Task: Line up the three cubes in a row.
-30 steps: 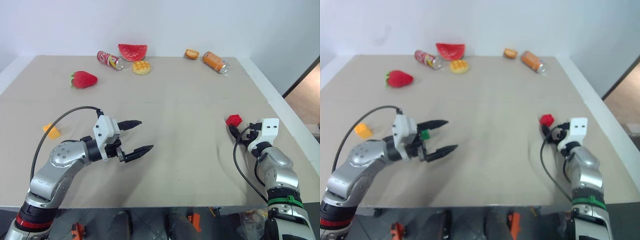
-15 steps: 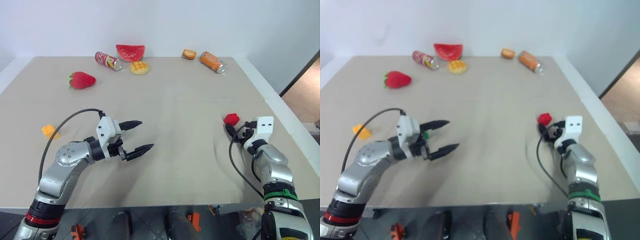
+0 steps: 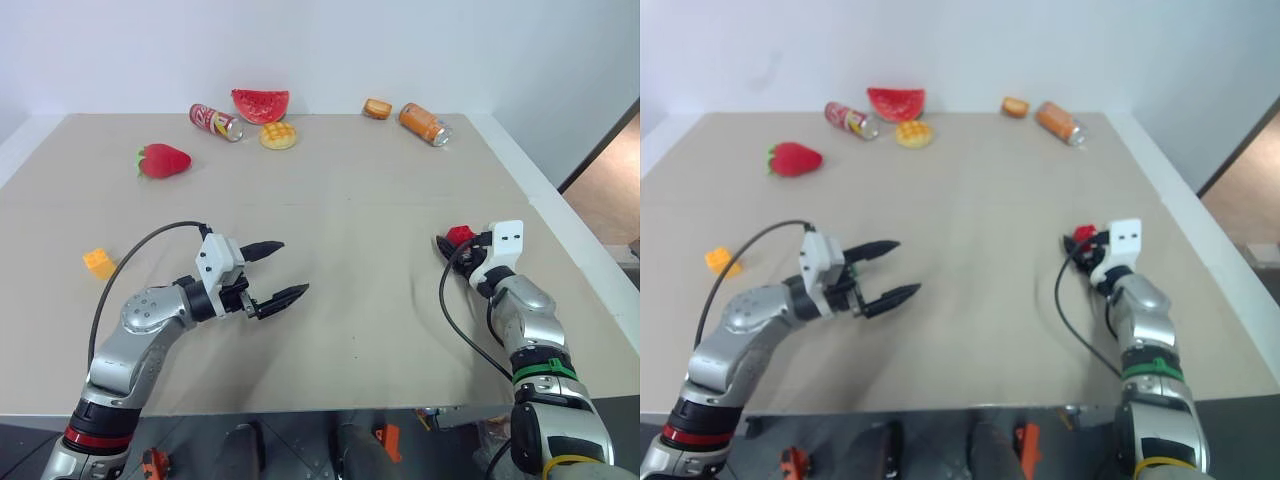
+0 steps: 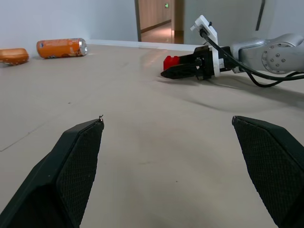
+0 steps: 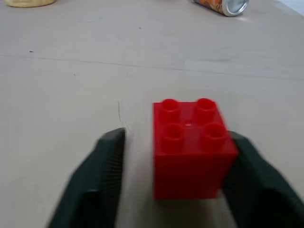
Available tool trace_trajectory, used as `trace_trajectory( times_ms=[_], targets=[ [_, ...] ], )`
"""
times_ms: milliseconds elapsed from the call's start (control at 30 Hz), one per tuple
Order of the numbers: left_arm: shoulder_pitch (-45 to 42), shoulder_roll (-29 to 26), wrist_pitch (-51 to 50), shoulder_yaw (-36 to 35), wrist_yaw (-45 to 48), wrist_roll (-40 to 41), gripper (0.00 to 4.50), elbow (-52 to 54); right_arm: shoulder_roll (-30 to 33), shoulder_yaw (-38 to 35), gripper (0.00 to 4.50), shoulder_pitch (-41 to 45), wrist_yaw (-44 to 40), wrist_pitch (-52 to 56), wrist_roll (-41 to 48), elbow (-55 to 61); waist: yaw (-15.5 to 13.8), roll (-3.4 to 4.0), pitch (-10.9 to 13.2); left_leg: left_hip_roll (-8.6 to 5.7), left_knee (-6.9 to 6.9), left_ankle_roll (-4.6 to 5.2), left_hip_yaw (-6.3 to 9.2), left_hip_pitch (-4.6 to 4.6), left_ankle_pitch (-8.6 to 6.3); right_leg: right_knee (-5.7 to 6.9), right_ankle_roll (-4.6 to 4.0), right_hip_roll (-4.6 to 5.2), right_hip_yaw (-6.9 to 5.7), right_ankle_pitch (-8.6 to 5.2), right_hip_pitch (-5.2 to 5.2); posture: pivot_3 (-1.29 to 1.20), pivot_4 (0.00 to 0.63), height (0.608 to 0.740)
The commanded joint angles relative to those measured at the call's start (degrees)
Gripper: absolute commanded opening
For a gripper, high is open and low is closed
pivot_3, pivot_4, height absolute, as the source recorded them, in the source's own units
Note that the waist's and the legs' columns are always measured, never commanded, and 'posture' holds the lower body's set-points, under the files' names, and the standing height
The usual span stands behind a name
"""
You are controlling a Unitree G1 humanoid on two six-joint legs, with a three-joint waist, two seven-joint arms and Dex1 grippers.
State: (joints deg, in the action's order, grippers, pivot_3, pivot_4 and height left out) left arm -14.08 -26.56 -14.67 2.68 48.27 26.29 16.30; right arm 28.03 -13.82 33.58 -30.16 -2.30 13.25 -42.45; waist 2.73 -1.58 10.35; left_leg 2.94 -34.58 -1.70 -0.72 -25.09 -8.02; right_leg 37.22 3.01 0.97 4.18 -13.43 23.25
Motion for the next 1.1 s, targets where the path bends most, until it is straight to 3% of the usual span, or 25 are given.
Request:
trace_trajectory(
  times_ms=[33, 300, 467, 600, 800, 1100],
  targets=[
    [0.3, 0.19, 1.55, -0.5, -0.13, -0.5, 4.5, 0.31, 0.25, -0.44, 1.33, 0.65, -0.3, -1.33, 0.04, 0.43, 0.0, 0.0, 0.0, 0.0, 0.0, 0.0, 0.0, 0.0, 0.0, 0.0, 0.0, 0.0, 0.01, 0.0, 0.0, 0.0, 0.15, 0.74],
    [1.75, -0.27, 2.04, -2.28, 1.96, 1.26, 4.5, -0.87, -0.72, 0.85, 1.26, -1.89, -3.88, 2.17, 1.96, 6.82, 0.0, 0.0, 0.0, 0.0, 0.0, 0.0, -0.01, 0.01, 0.0, 0.0, -0.01, 0.0, 0.01, 0.01, 0.0, 0.0, 0.15, 0.74],
    [1.05, -3.11, 2.29, -5.05, 8.61, 5.26, 4.5, -2.54, 0.53, 5.62, 1.26, -8.08, -17.83, 12.24, 8.87, 24.89, -0.02, 0.02, 0.0, 0.07, 0.07, 0.0, 0.0, -0.01, 0.0, 0.02, 0.0, -0.05, 0.01, 0.0, 0.08, 0.0, 0.15, 0.74],
    [-1.35, -4.74, 4.5, -5.92, 12.73, 5.49, 4.5, -5.4, 4.43, 11.54, 1.26, -10.67, -28.21, 17.19, 9.67, 32.55, -0.09, 0.01, 0.0, 0.05, 0.04, 0.0, -0.01, 0.0, 0.0, 0.04, -0.04, -0.03, -0.01, -0.01, 0.08, 0.0, 0.15, 0.74],
    [-4.25, -6.18, 3.37, -7.65, 15.9, 7.6, 4.5, -8.0, 6.88, 18.16, 1.26, -8.94, -38.78, 19.46, 9.9, 35.9, -0.12, -0.01, 0.01, 0.04, -0.07, 0.0, -0.09, -0.01, 0.0, 0.03, -0.05, 0.03, -0.01, 0.01, 0.07, 0.0, 0.15, 0.74],
    [0.38, -9.33, 3.21, -11.38, 16.37, 9.0, 4.5, -4.58, 2.3, 22.73, 1.26, -5.45, -41.65, 15.58, 7.6, 32.92, -0.06, -0.01, 0.01, 0.22, 0.04, -0.03, -0.1, -0.03, -0.02, 0.04, -0.15, -0.12, -0.05, -0.04, 0.17, 0.0, 0.15, 0.74]
  ],
)
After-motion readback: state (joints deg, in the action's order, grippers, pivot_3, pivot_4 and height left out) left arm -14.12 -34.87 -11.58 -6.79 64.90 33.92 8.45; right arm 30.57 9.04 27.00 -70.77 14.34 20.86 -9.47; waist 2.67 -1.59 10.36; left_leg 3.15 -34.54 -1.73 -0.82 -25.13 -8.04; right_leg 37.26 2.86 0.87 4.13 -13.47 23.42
